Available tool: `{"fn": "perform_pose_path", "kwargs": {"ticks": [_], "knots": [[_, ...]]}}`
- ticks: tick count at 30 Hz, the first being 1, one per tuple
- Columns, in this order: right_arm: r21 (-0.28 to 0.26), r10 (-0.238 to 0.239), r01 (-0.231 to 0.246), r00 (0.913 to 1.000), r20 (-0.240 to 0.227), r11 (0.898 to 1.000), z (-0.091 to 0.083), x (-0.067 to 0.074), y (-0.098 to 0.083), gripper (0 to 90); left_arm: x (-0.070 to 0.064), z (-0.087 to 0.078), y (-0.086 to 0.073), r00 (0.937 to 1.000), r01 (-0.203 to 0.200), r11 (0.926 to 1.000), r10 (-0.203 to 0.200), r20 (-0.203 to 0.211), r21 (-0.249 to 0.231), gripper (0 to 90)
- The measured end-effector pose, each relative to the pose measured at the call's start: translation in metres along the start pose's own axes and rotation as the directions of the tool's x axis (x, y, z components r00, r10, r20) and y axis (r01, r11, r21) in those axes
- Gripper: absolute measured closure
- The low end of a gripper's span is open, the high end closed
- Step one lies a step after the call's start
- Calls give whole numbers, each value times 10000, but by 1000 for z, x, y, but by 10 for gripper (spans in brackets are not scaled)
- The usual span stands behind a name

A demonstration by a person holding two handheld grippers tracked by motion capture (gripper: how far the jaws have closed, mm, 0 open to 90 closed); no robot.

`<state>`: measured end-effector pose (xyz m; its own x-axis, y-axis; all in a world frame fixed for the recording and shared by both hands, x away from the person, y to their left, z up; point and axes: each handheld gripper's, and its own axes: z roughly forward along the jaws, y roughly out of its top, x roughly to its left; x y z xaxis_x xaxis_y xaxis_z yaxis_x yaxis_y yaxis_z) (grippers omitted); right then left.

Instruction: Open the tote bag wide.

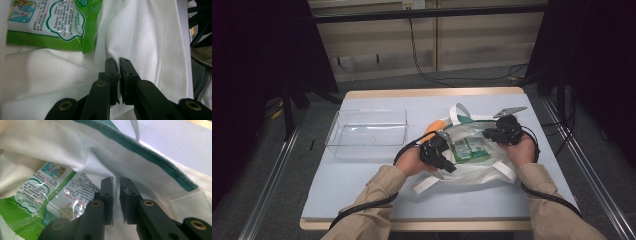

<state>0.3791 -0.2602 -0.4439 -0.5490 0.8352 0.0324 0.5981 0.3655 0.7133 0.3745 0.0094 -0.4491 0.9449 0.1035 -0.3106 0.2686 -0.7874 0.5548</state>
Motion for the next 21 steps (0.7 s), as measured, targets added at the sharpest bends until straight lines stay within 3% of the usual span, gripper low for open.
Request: {"fn": "perform_pose_path", "kwargs": {"ticks": [1,2,6,8,9,15,18,21], "knots": [[-19,25,-25,10000,33,10000,-1,0,0,775,1,-1,0,9998,-179,9998,179,14,106,857],[-46,21,-21,10000,-6,10000,-2,0,0,774,0,0,0,10000,-23,10000,23,-3,23,856],[-25,-9,9,9999,-115,10000,-6,2,-1,731,1,-2,3,10000,-81,9998,82,-55,174,844],[-10,-9,9,9999,-151,10000,-7,3,-1,701,-1,-2,3,9996,167,9998,-169,-211,-92,835],[-80,-12,11,9999,-113,10000,-7,3,-2,684,1,-4,3,9997,145,9999,-144,-172,56,828],[-206,-24,18,9996,-278,9998,-14,7,-3,680,1,-8,6,9989,401,9990,-405,-220,-207,785],[-278,-79,65,9987,-496,9996,-18,9,-3,700,1,-11,8,9989,293,9992,-302,-345,-275,756],[-158,-249,239,9976,-648,9996,-21,12,-4,798,2,-16,9,9983,423,9976,-444,-374,-545,697]]}}
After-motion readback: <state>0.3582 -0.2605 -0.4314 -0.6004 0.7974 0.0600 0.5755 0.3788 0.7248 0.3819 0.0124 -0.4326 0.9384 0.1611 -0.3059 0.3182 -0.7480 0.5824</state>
